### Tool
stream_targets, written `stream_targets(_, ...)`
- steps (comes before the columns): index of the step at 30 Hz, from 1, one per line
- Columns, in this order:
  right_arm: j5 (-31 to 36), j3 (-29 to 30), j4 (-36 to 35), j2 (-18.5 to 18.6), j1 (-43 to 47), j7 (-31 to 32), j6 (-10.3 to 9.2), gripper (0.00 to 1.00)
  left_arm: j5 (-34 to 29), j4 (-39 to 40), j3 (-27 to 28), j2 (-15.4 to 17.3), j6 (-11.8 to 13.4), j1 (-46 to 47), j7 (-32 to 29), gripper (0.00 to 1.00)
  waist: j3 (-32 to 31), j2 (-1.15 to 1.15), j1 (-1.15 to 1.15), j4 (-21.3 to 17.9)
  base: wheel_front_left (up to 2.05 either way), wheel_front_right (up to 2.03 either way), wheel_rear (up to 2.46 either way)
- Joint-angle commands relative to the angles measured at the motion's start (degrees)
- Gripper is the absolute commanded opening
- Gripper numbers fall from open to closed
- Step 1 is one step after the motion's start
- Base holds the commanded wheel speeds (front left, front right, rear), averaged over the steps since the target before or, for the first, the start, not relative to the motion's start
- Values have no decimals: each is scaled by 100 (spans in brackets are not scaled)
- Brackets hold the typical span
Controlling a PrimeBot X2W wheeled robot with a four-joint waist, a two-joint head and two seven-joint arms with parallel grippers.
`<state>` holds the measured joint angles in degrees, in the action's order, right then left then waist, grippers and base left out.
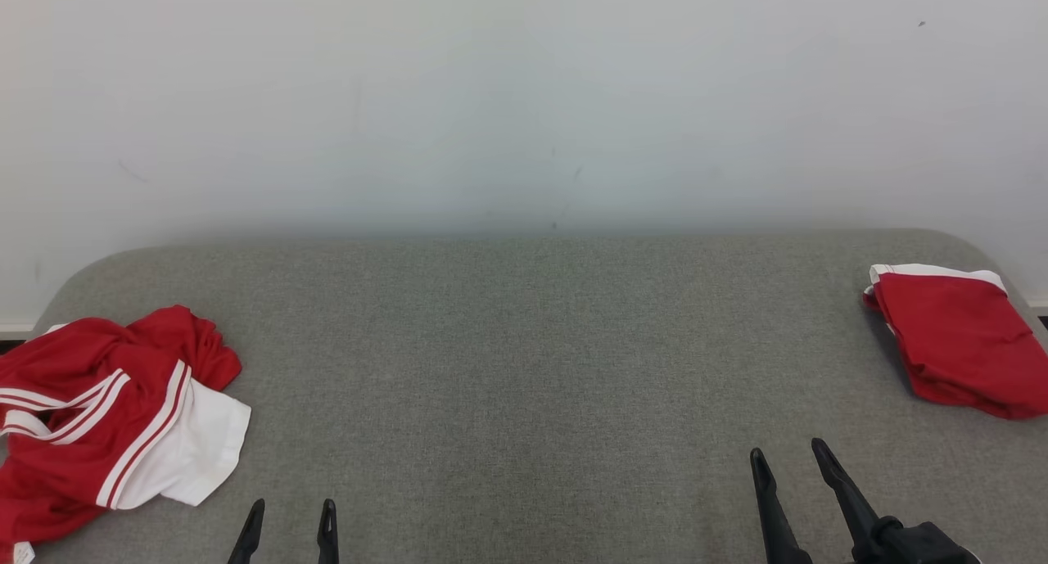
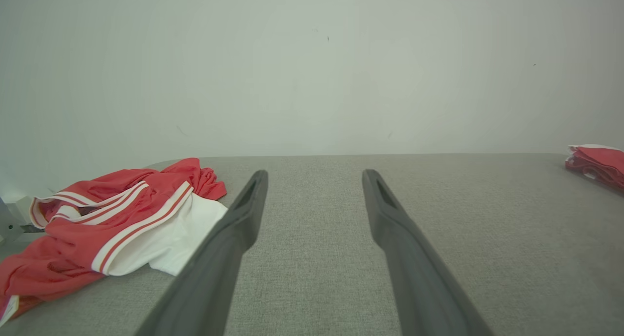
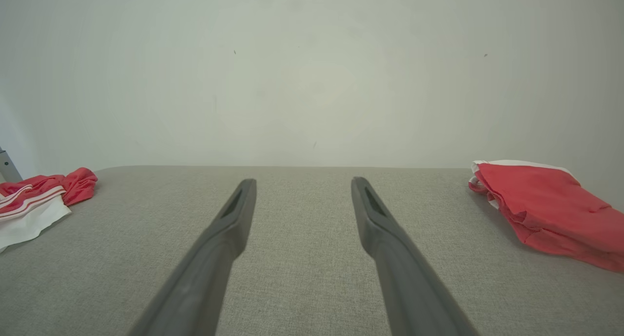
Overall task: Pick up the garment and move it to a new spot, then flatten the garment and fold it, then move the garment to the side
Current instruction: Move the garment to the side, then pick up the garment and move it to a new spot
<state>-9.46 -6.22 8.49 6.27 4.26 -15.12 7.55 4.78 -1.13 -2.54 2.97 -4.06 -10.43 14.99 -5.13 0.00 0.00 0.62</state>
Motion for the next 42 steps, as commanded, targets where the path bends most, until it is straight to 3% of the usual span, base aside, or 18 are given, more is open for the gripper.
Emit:
stream_targets(1, 48, 28, -23, -39, 87, -6, -14, 100, -60, -23, 6, -7, -28, -93, 18, 100, -10, 0, 0, -5, 0, 0, 0)
stream_targets(30, -43, 54, -59, -71, 123, -6, -14, 100, -16, -137, -108, -12, -78, -12, 18, 100, 64, 0, 0, -34, 0, 0, 0)
stream_targets(42, -188, -223, -74, -61, 68, -6, -14, 100, -27, -37, -117, -12, 41, 30, 18, 100, 139, 0, 0, 431, 0, 0, 0)
